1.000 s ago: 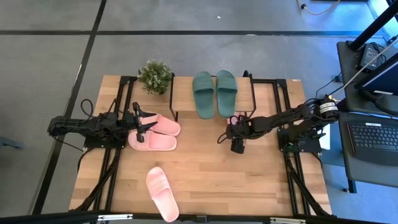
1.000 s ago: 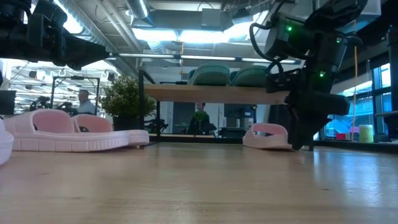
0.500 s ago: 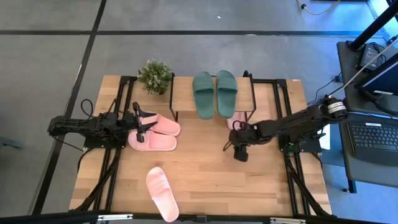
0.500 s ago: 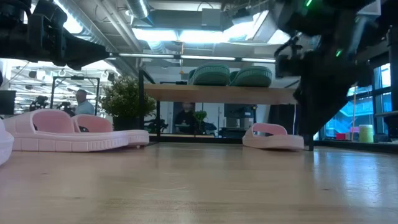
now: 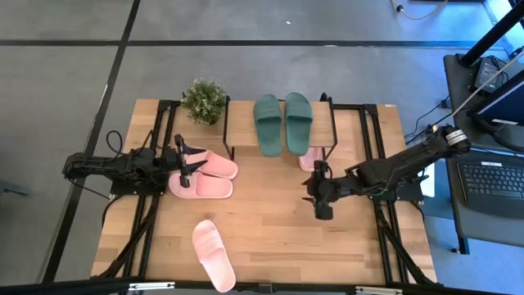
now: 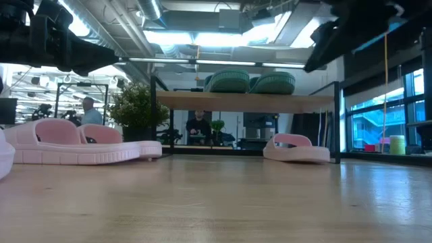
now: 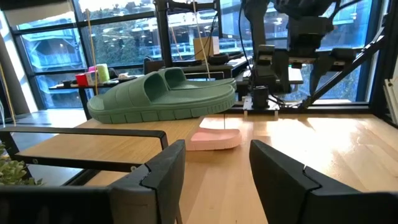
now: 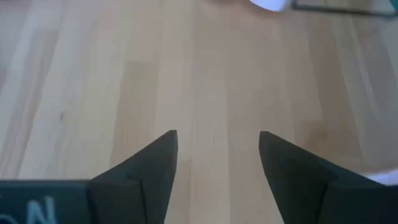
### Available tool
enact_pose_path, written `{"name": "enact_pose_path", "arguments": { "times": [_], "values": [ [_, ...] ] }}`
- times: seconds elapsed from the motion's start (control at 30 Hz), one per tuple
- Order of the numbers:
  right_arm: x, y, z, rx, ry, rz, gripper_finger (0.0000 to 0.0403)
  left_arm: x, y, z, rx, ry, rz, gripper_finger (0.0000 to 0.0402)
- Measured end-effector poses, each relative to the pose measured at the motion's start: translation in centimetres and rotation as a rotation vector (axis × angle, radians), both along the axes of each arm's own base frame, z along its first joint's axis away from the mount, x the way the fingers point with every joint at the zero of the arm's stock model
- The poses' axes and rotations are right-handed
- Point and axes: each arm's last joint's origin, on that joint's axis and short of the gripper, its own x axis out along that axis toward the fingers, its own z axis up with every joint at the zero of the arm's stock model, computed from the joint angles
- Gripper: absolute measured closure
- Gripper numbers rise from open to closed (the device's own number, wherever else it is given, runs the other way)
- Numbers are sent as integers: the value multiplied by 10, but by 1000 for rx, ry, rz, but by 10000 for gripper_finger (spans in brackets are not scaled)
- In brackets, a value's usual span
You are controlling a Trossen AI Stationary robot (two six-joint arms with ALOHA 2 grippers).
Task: Pick and place slides into the shelf
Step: Put the pink slipper under the shelf
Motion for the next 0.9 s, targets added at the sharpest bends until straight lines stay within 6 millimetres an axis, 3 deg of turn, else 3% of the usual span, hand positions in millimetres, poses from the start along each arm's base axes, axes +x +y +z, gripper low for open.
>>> {"name": "enact_pose_path", "arguments": {
  "times": [0.2, 0.37, 0.47, 0.63, 0.8, 0.9],
  "values": [
    [-22, -2, 12, 17, -127, 60, 176, 0, -1, 3, -83, -40, -34, 229],
    [-40, -9, 11, 45, -213, 70, 176, -2, -13, 17, 46, -46, -344, 229],
    [-49, -13, 9, 59, -227, 61, 176, -1, -19, 25, 27, -18, -437, 229],
    [-54, -16, 6, 61, -234, 57, 176, 4, -29, 38, -74, 135, -530, 229],
    [-53, -18, 6, 60, -235, 42, 176, 21, -47, 61, -105, 238, -634, 229],
    [-53, -20, 6, 60, -233, 34, 176, 33, -60, 77, -228, 336, -664, 229]
  ]
}}
